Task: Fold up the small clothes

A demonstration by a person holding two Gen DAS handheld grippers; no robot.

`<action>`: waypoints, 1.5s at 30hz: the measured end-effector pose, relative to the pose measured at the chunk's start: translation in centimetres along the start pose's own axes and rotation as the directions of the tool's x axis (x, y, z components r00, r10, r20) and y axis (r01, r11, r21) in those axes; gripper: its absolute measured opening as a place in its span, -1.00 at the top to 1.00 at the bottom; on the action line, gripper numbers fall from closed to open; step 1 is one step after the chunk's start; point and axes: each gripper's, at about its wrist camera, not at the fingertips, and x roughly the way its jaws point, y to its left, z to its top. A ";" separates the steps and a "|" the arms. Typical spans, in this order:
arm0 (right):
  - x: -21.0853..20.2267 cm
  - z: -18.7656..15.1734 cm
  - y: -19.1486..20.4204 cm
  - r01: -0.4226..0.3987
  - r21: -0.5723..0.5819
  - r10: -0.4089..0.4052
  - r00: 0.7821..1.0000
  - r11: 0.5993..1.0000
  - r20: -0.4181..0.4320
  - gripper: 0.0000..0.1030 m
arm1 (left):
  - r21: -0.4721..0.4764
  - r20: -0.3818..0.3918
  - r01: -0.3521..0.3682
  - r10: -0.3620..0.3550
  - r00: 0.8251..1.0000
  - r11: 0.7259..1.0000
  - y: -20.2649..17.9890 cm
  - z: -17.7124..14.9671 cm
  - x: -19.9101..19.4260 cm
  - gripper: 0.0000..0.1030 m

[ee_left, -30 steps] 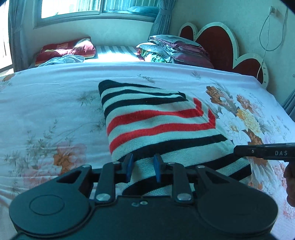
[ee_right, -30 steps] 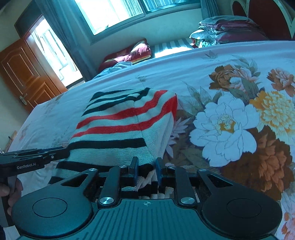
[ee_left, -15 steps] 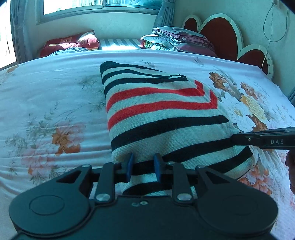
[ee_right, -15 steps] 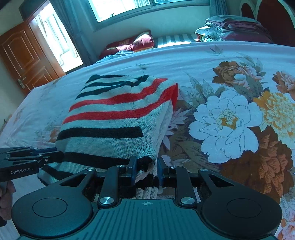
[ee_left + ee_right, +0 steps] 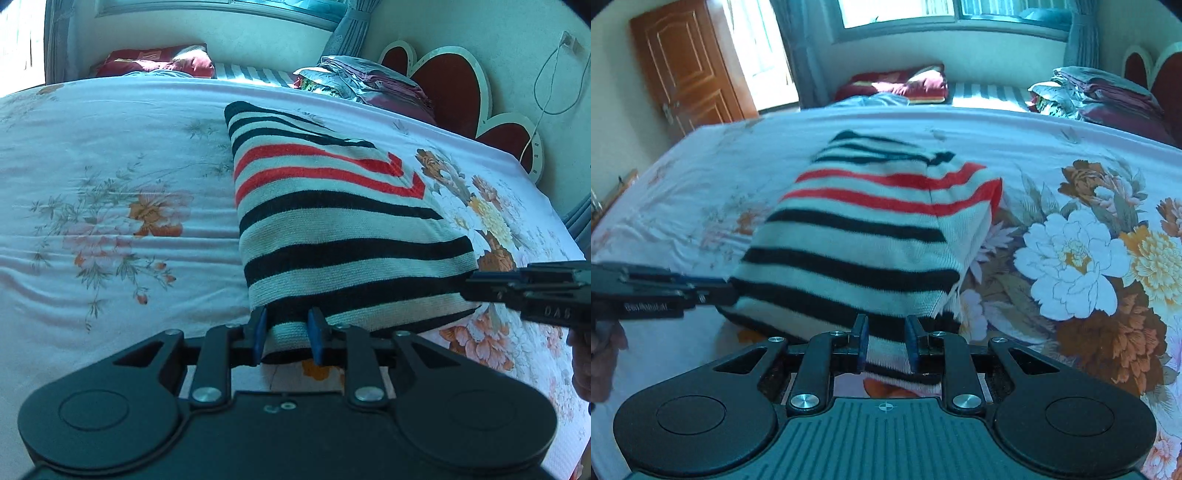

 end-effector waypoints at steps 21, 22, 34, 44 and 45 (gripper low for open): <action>0.1 3.7 -2.3 0.036 -0.046 -0.029 0.989 0.998 0.146 0.57 | 0.163 0.141 -0.039 0.016 0.990 0.986 -4.9 5.9 0.4 0.18; 0.7 4.1 -2.4 0.037 -0.045 -0.030 0.989 0.998 0.143 0.57 | 0.179 0.132 -0.035 0.012 0.991 0.983 -5.4 6.4 1.4 0.21; 3.0 4.9 -5.6 0.030 -0.004 -0.029 0.988 1.000 0.154 0.57 | 0.231 0.099 -0.063 0.041 0.994 0.971 -6.0 8.0 4.4 0.24; 10.2 9.6 -5.0 0.045 -0.130 -0.031 0.994 0.990 0.105 0.57 | 0.193 0.033 -0.064 0.059 0.998 0.979 -5.7 11.2 10.2 0.22; 10.3 9.1 -5.3 0.043 -0.124 -0.028 0.992 0.991 0.119 0.56 | 0.188 0.035 -0.067 0.062 0.997 0.980 -5.7 11.1 10.4 0.21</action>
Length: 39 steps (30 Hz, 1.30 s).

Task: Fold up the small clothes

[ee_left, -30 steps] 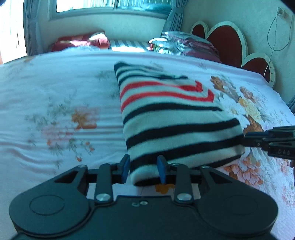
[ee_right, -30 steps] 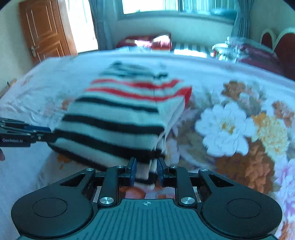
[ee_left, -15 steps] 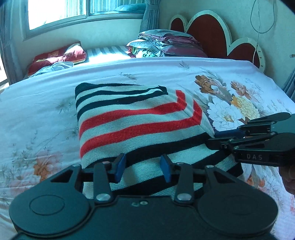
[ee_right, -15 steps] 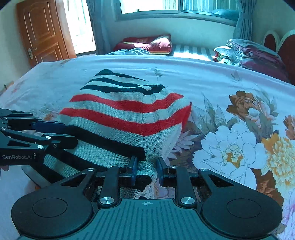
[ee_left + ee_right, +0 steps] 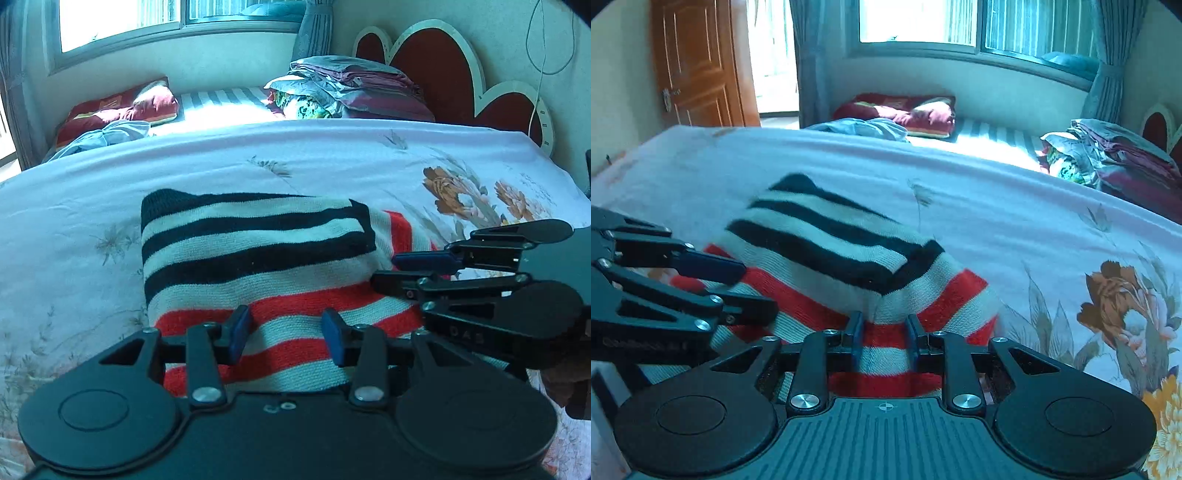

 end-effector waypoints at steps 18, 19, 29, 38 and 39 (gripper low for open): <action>-5.7 -4.9 -9.8 -0.313 0.573 0.350 0.935 0.758 0.048 -0.41 | -0.138 -0.007 0.018 -0.019 1.000 0.990 6.7 -3.0 -5.2 -0.67; -5.4 -5.3 -10.1 -0.319 0.593 0.363 0.930 0.739 0.048 -0.41 | -0.179 -0.008 0.042 -0.044 0.999 0.983 7.3 -3.3 -5.0 -0.67; -2.0 -6.1 -10.7 -0.398 0.673 0.504 0.863 0.624 0.043 -0.40 | -0.455 0.001 0.211 -0.236 0.972 0.865 11.1 -4.6 -2.2 -0.52; -0.5 -5.5 -9.5 -0.435 0.617 0.532 0.846 0.656 0.031 -0.05 | -0.485 -0.010 0.231 -0.270 0.963 0.843 10.9 -4.0 -0.2 -0.46; 0.0 -5.0 -8.6 -0.409 0.587 0.507 0.862 0.699 -0.003 0.11 | -0.482 -0.016 0.221 -0.261 0.965 0.848 10.6 -3.6 0.0 -0.36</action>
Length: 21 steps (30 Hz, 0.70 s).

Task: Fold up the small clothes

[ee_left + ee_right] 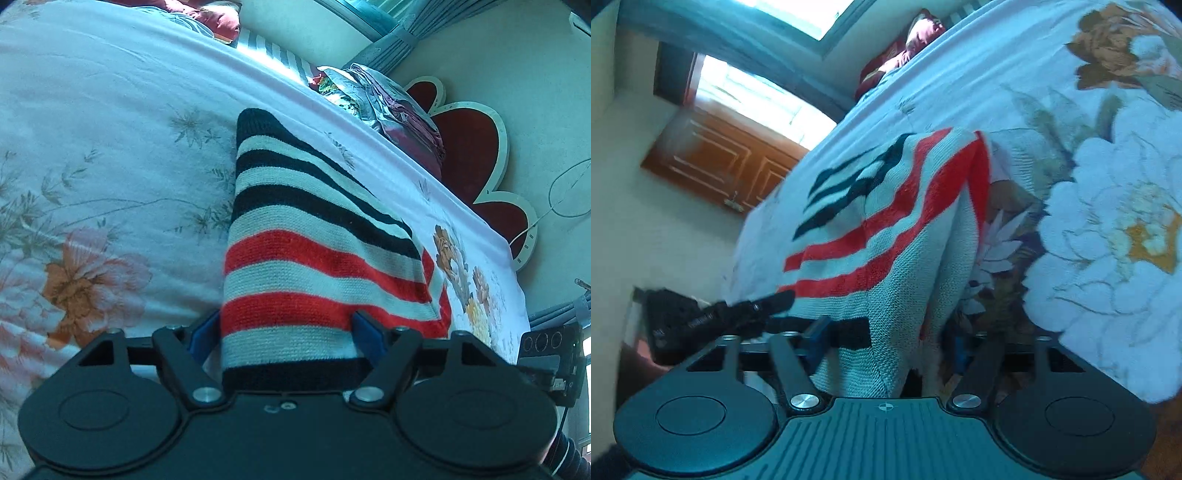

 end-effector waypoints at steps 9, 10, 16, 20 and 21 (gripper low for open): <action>0.9 -1.5 6.9 0.297 -0.257 -0.286 0.955 0.920 0.079 0.32 | 0.387 0.090 -0.275 0.261 0.961 0.880 -7.9 -0.6 -0.5 0.10; 1.0 -1.7 7.7 0.321 -0.276 -0.307 0.947 0.906 0.092 0.33 | 0.405 0.103 -0.284 0.265 0.959 0.869 -8.3 -0.8 -0.8 0.12; 1.1 -3.3 13.1 0.396 -0.340 -0.364 0.918 0.853 0.158 0.34 | 0.502 0.173 -0.315 0.263 0.949 0.806 -9.4 -1.5 -4.3 0.14; 3.2 -4.3 17.2 0.403 -0.366 -0.361 0.915 0.839 0.182 0.34 | 0.533 0.215 -0.346 0.271 0.938 0.772 -7.8 -0.9 -7.7 0.14; 3.8 -4.6 18.1 0.400 -0.368 -0.356 0.916 0.839 0.183 0.34 | 0.534 0.220 -0.352 0.276 0.936 0.769 -7.2 -0.7 -8.6 0.14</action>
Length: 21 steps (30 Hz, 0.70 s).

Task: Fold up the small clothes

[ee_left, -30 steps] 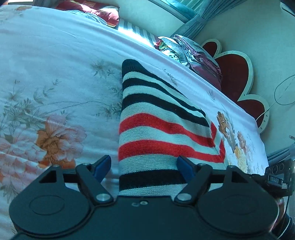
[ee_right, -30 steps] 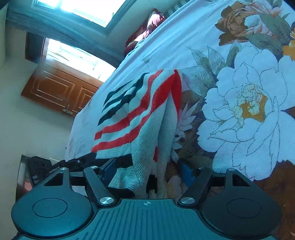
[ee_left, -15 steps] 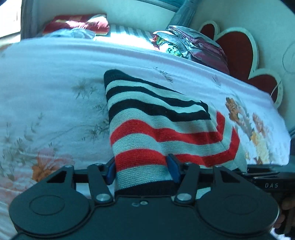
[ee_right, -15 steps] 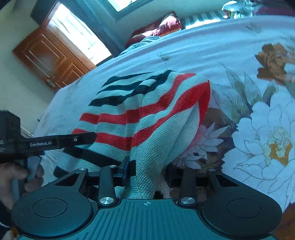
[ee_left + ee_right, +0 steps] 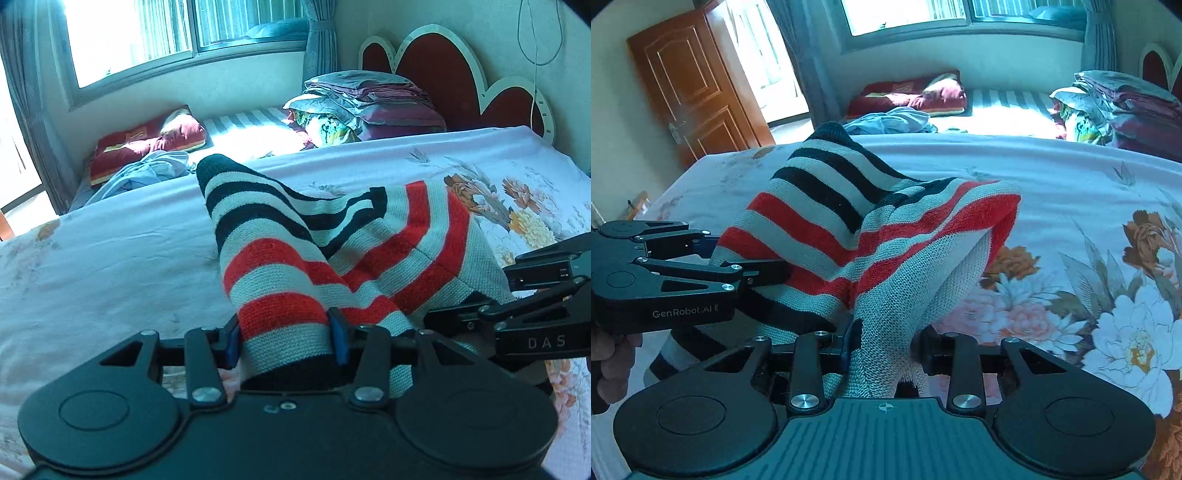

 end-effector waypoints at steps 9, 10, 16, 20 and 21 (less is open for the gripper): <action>5.0 0.8 10.6 -0.039 -0.036 0.039 0.999 0.999 -0.017 0.34 | -0.027 -0.019 -0.037 0.036 0.999 0.999 8.9 -3.6 -2.6 0.14; 5.6 0.7 11.5 -0.042 -0.041 0.041 0.999 0.998 -0.023 0.34 | -0.033 -0.023 -0.037 0.037 0.999 0.999 9.8 -4.1 -2.6 0.14; 9.3 0.3 15.1 -0.049 -0.056 0.045 0.997 0.997 -0.062 0.34 | -0.073 -0.052 -0.026 0.022 0.998 0.997 14.2 -6.5 -2.2 0.14; 11.2 -0.7 16.0 -0.016 -0.055 0.010 0.993 0.998 -0.115 0.33 | -0.067 -0.083 -0.001 -0.004 0.997 0.998 15.2 -8.1 -1.1 0.13; 11.7 -1.0 15.8 0.003 -0.051 -0.010 0.992 0.999 -0.128 0.33 | -0.067 -0.083 -0.002 -0.004 0.997 0.998 15.3 -8.4 -0.8 0.12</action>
